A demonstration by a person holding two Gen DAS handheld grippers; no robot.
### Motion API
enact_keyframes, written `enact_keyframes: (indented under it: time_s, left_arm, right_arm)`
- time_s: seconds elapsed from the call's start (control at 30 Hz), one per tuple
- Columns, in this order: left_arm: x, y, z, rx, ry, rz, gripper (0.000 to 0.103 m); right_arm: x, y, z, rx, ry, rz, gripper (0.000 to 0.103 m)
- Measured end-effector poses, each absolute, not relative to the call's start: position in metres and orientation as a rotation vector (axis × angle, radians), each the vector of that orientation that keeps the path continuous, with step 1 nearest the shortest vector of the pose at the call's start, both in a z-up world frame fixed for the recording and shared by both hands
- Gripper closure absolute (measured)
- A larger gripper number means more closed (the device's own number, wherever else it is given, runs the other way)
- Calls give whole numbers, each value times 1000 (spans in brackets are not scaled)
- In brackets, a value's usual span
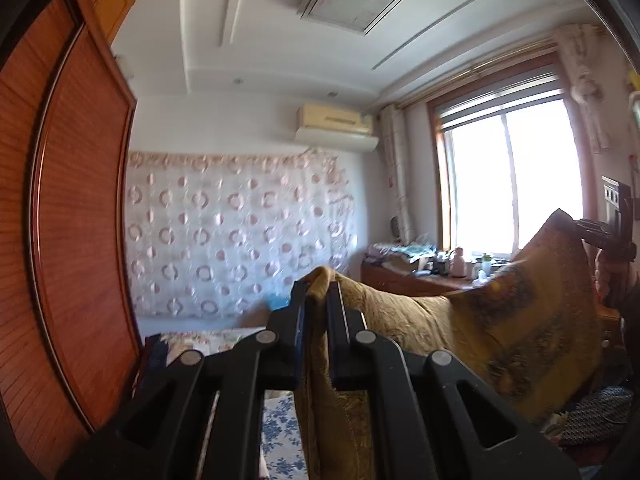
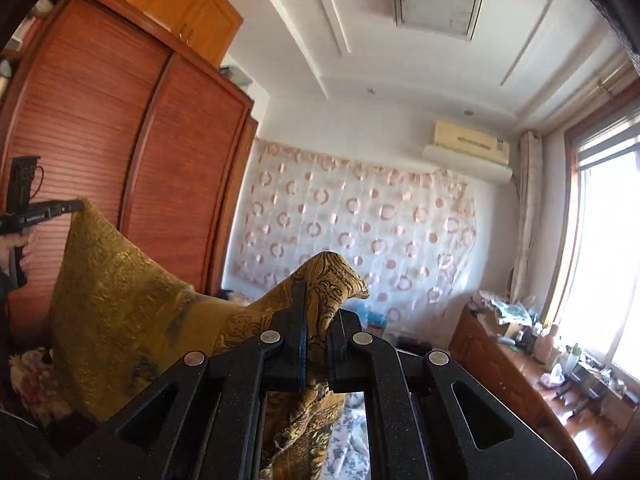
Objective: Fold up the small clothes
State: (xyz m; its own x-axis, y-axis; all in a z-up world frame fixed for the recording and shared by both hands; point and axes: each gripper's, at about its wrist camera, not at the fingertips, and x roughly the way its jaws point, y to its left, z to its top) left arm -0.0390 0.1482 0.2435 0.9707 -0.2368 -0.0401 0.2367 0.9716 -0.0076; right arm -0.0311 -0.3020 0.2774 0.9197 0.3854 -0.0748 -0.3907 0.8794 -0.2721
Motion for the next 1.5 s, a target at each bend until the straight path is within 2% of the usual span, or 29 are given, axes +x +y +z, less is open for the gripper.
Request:
enact_keyframes:
  time_s: [0.17, 0.37, 0.43, 0.5, 0.53, 0.57, 0.6, 0.63, 0.8, 1.2, 1.5]
  left_arm:
    - [57, 171, 206, -30, 165, -163, 97]
    - [194, 191, 119, -28, 358, -71, 96]
    - [236, 193, 85, -19, 475, -74, 95]
    - [258, 192, 56, -1, 556, -68, 93]
    - [264, 191, 38, 13, 589, -44, 92]
    - [266, 189, 28, 10, 606, -40, 88]
    - [266, 189, 16, 2, 628, -41, 80]
    - [267, 187, 8, -2, 644, -38, 79]
    - [253, 174, -28, 17, 721, -46, 78]
    - [181, 127, -49, -11, 776, -186, 77]
    - [178, 85, -86, 77, 878, -216, 76]
  right_arm:
    - [63, -289, 252, -319, 159, 372, 99]
    - [223, -272, 161, -381, 383, 268, 99]
    - [273, -272, 120, -357, 500, 244, 94]
    - [315, -273, 73, -334, 622, 186, 75]
    - [327, -275, 56, -324, 670, 170, 69]
    - [336, -276, 36, -318, 707, 154, 68]
    - [341, -277, 20, -312, 726, 150, 67]
    - [343, -275, 10, -307, 739, 163, 67]
    - [321, -268, -32, -335, 783, 241, 67]
    - [241, -291, -63, -194, 851, 309, 67]
    - [223, -301, -101, -123, 910, 250, 67]
